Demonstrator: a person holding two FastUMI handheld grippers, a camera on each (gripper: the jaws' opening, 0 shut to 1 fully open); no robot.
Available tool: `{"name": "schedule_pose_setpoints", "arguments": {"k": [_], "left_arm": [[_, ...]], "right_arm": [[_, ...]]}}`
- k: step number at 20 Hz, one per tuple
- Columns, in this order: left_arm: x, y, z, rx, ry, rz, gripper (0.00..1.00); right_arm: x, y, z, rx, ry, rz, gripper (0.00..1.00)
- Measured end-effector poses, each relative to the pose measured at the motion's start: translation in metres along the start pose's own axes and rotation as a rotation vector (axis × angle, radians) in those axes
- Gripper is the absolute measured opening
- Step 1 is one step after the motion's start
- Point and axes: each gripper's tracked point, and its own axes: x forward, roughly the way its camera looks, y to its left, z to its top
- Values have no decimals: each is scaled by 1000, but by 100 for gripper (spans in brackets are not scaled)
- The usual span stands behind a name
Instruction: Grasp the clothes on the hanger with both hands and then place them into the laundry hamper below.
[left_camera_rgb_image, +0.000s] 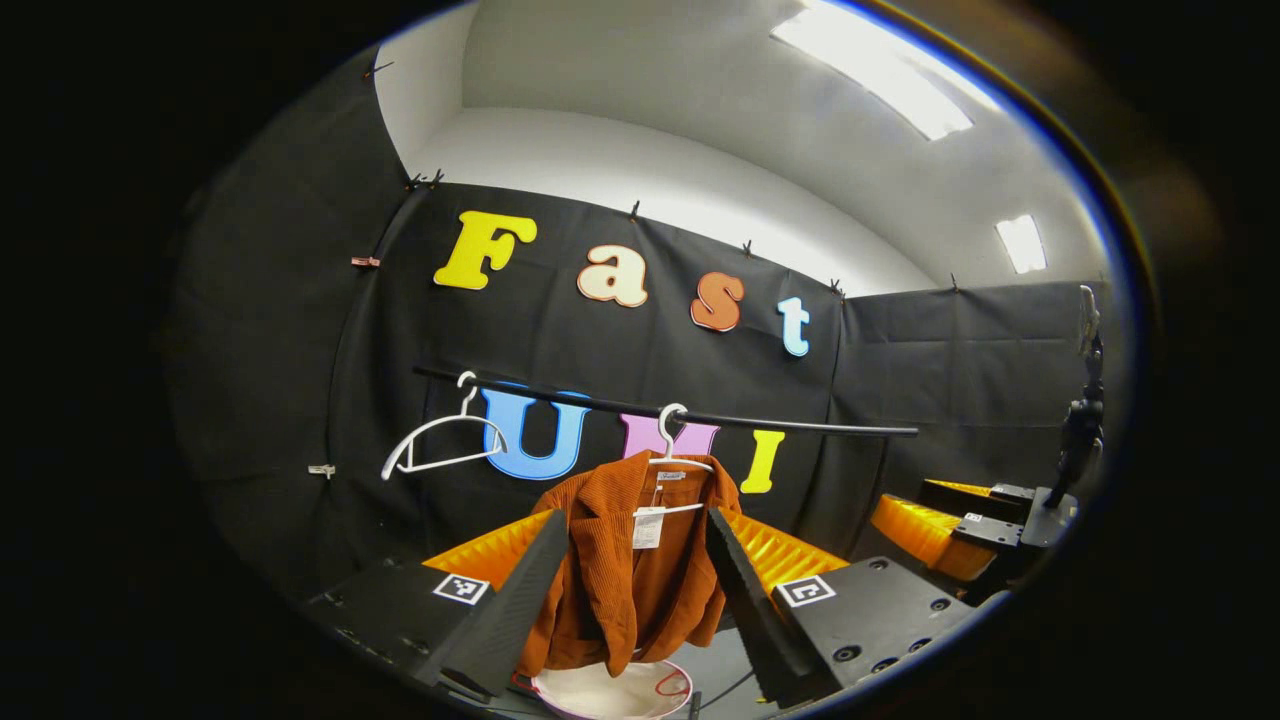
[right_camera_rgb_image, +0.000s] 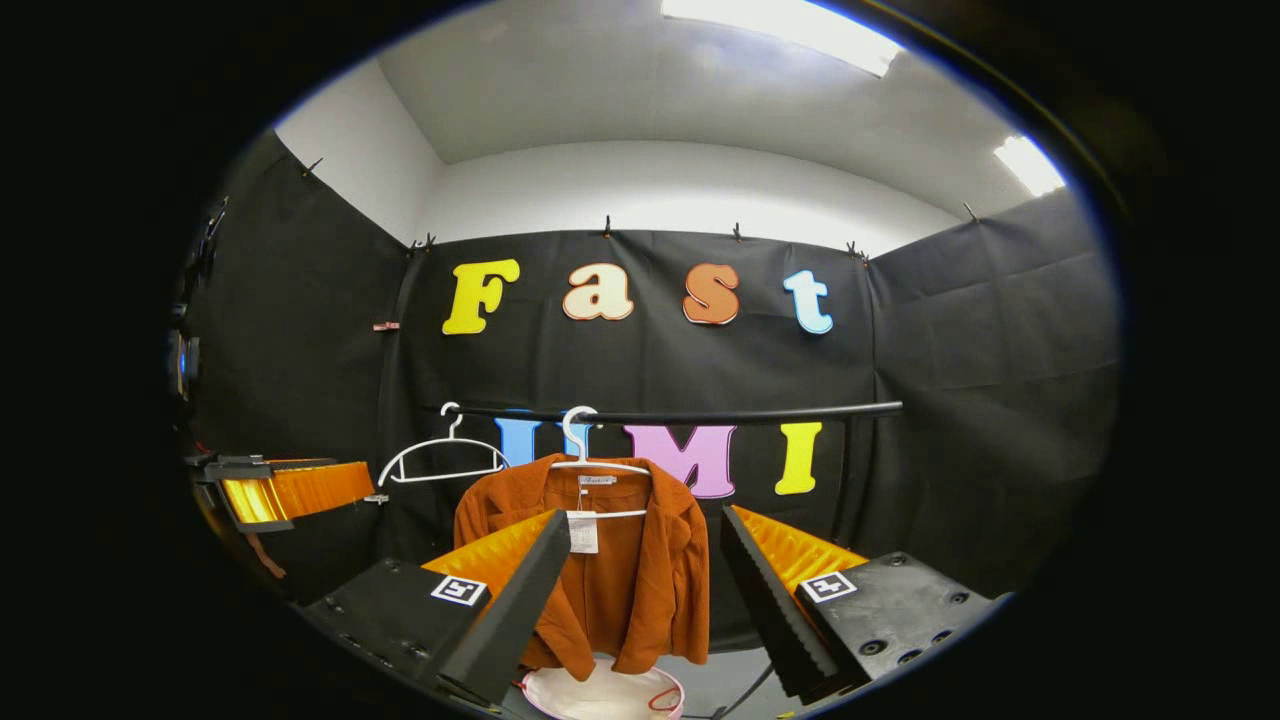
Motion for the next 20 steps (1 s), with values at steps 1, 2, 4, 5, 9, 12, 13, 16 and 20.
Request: {"name": "schedule_pose_setpoints", "arguments": {"k": [1,2,4,5,9,12,13,16,20], "left_arm": [[3,1,-3,-2,7,-5,88],[8,1,-6,-3,14,-11,89],[18,-1,-13,-1,27,-19,89],[25,-1,-16,3,34,-20,89],[57,-2,-28,19,43,-1,89],[85,3,-37,22,44,48,89],[95,4,-41,25,46,61,89],[122,7,-60,29,62,109,89],[149,12,-86,14,79,165,89]], "right_arm": [[2,1,-4,1,8,1,97],[4,1,-8,-1,17,1,98],[12,0,-14,-9,30,6,98],[18,1,-17,-12,34,13,98],[57,4,-32,-15,34,78,98],[94,1,-51,-6,50,139,98],[107,0,-55,1,47,157,98],[140,-1,-73,28,62,213,98],[171,-8,-97,8,64,259,98]]}}
